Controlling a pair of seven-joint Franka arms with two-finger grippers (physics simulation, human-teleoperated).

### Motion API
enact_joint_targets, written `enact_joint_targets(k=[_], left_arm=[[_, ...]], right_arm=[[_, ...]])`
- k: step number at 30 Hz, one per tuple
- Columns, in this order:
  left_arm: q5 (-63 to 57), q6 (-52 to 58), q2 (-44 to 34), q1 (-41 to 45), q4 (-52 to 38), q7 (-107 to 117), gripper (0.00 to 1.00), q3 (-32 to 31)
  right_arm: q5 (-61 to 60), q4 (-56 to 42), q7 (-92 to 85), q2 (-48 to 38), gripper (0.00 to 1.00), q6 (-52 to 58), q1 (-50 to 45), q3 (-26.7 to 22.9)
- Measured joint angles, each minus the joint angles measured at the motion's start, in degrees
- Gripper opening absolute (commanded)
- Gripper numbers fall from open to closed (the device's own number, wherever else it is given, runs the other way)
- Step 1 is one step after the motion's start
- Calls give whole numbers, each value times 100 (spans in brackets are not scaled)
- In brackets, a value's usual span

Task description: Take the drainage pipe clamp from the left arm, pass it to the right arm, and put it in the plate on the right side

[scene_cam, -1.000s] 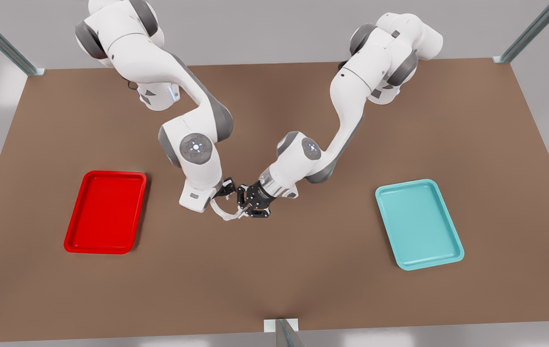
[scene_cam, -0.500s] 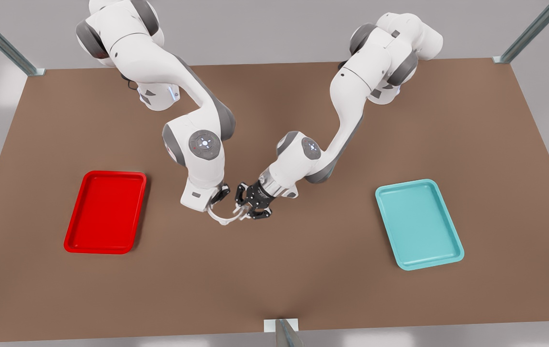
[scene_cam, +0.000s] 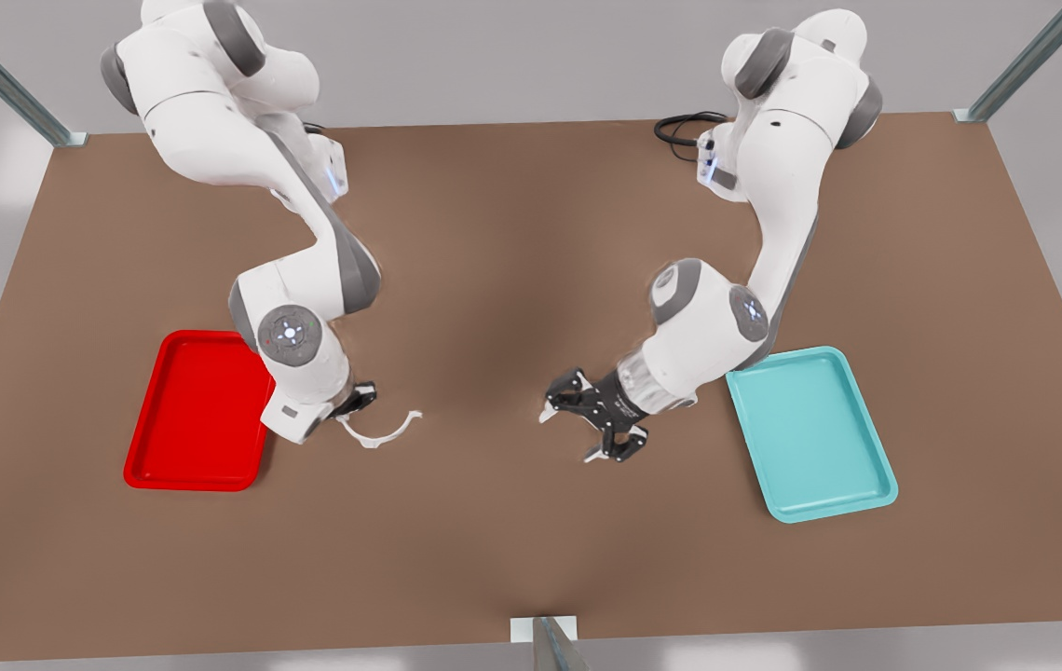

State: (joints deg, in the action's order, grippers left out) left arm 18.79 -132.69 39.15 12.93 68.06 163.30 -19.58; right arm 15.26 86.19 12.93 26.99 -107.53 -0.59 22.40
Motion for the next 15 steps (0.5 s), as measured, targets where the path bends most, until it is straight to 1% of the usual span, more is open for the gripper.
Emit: enact_joint_targets(k=[3, 5, 6, 9, 11, 12, 15], left_arm=[[-872, 1191, -151, -865, 0, -976, 100, -49], [-1315, 1748, -394, -1287, 35, -1911, 100, 5], [-1451, 1977, -739, -1404, 245, -2467, 100, 158], [-1691, 2485, -2236, -1320, 1396, -4344, 100, 940], [-1770, 2828, -2913, -1227, 1647, -5560, 100, 1320], [-1830, 3005, -3116, -1232, 1691, -6134, 100, 1455], [-1946, 3407, -3354, -1283, 1732, -7682, 100, 1639]], right_arm=[[-3, 379, -8, 3, 21, -100, 1470, 1069], [-4, 561, -23, 2, 21, -125, 2310, 1595], [-5, 627, -33, 7, 21, -124, 2618, 1740], [-6, 683, -115, 5, 21, -51, 3395, 1880], [-9, 730, -240, 13, 21, 2, 3873, 1897], [-12, 749, -309, 16, 21, 51, 4030, 1903], [-18, 818, -495, 27, 21, 368, 4226, 1921]])
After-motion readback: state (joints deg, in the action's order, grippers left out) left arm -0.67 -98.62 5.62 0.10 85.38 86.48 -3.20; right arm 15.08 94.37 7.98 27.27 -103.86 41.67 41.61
